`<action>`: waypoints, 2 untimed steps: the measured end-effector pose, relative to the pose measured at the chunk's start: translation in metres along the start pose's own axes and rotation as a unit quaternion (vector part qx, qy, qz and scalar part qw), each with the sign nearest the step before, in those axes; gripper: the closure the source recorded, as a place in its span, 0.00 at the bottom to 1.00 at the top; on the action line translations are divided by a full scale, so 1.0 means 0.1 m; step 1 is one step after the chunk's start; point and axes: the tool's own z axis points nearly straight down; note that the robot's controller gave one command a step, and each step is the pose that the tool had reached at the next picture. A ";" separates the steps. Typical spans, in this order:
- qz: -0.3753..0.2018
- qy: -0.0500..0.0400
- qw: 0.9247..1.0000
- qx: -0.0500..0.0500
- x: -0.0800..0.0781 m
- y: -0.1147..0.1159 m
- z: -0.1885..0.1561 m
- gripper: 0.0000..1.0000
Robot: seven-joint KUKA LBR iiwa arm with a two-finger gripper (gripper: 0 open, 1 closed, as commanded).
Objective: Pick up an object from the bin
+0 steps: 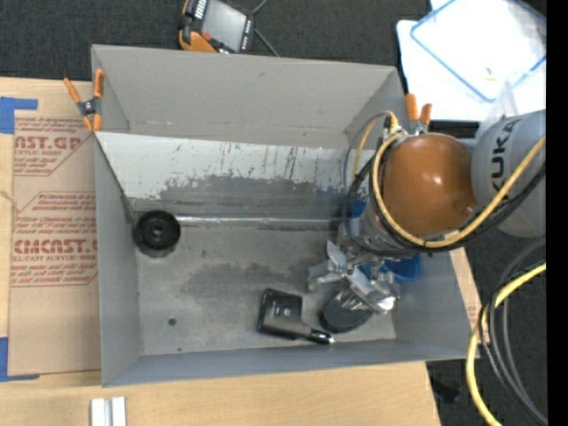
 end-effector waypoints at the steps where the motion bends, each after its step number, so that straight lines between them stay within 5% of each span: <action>1: 0.000 0.000 1.000 -0.001 0.00 0.00 0.00 0.00; 2: 0.012 -0.002 1.000 -0.001 0.04 0.06 -0.03 1.00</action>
Offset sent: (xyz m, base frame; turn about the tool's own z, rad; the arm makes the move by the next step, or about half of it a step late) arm -0.0065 -0.0046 0.0035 0.0226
